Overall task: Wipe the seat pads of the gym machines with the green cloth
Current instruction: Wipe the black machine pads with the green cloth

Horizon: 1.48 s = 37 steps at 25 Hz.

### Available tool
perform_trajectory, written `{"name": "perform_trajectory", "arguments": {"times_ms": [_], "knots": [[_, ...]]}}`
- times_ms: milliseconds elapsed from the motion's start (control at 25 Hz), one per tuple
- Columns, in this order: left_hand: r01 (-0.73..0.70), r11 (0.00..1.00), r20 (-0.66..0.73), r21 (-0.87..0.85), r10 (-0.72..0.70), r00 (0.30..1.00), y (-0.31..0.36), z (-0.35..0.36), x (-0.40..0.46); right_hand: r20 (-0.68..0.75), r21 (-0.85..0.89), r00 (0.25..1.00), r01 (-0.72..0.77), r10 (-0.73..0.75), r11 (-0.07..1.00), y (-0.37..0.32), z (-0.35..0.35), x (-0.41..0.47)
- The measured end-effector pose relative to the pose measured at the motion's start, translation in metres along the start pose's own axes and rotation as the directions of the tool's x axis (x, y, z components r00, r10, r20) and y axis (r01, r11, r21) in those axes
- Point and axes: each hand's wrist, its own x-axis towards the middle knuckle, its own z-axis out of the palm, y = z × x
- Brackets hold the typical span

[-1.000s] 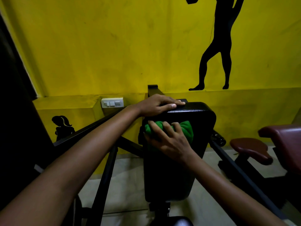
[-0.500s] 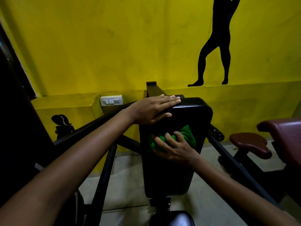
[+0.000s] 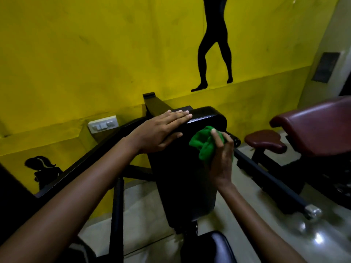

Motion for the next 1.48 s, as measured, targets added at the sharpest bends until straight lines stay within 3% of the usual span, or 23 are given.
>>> {"name": "perform_trajectory", "arguments": {"times_ms": [40,80,160,200,320,480,640,760,840,880,1000,1120,1240,1480], "knots": [[-0.004,1.000,0.015,-0.005,0.004,1.000,-0.002,0.000,0.000,-0.048,0.114,0.974,-0.217,0.223,0.970,-0.015,0.005,-0.008],[-0.012,1.000,0.029,-0.007,0.012,1.000,-0.003,0.000,0.000,-0.059,0.224,0.902,-0.406,0.429,0.886,-0.031,0.013,-0.016],[-0.032,0.999,0.047,-0.019,0.033,0.998,-0.006,0.001,0.001,-0.037,0.289,0.752,-0.622,0.658,0.728,-0.067,0.033,-0.030],[-0.038,0.999,0.041,-0.026,0.039,0.998,-0.006,0.002,0.001,-0.017,0.272,0.741,-0.643,0.672,0.716,-0.084,0.043,-0.039],[-0.065,0.997,-0.023,-0.044,0.064,0.998,-0.007,0.005,0.001,0.060,0.218,0.836,-0.544,0.545,0.811,-0.131,0.072,-0.070],[-0.069,0.997,-0.058,-0.021,0.068,0.996,-0.007,0.009,0.000,0.025,0.082,0.875,-0.484,0.484,0.871,-0.117,0.072,-0.068],[-0.064,0.998,-0.046,-0.001,0.064,0.997,-0.007,0.009,0.000,-0.116,0.149,0.788,-0.589,0.605,0.795,-0.072,0.045,-0.029],[-0.077,0.997,-0.046,-0.012,0.076,0.996,-0.009,0.008,0.000,-0.219,0.254,0.560,-0.758,0.799,0.601,-0.065,0.042,-0.015],[-0.077,0.997,-0.053,-0.001,0.077,0.996,-0.009,0.010,0.000,-0.205,0.301,0.477,-0.800,0.855,0.518,-0.084,0.056,-0.029],[-0.079,0.997,-0.065,0.006,0.079,0.995,-0.008,0.010,0.000,-0.163,0.320,0.498,-0.790,0.852,0.523,-0.102,0.068,-0.043],[-0.073,0.997,-0.075,0.010,0.074,0.994,-0.007,0.010,0.001,-0.034,0.318,0.665,-0.701,0.746,0.639,-0.152,0.095,-0.082],[-0.062,0.998,-0.072,0.023,0.063,0.995,-0.003,0.008,0.001,-0.087,0.198,0.754,-0.628,0.651,0.753,-0.129,0.090,-0.073],[-0.052,0.998,-0.058,0.036,0.054,0.997,-0.003,0.007,0.000,-0.189,0.223,0.709,-0.643,0.679,0.733,-0.099,0.076,-0.048],[-0.081,0.992,-0.075,0.092,0.088,0.993,-0.001,0.008,0.000,-0.270,0.322,0.542,-0.728,0.796,0.605,-0.054,0.047,-0.014]]}}
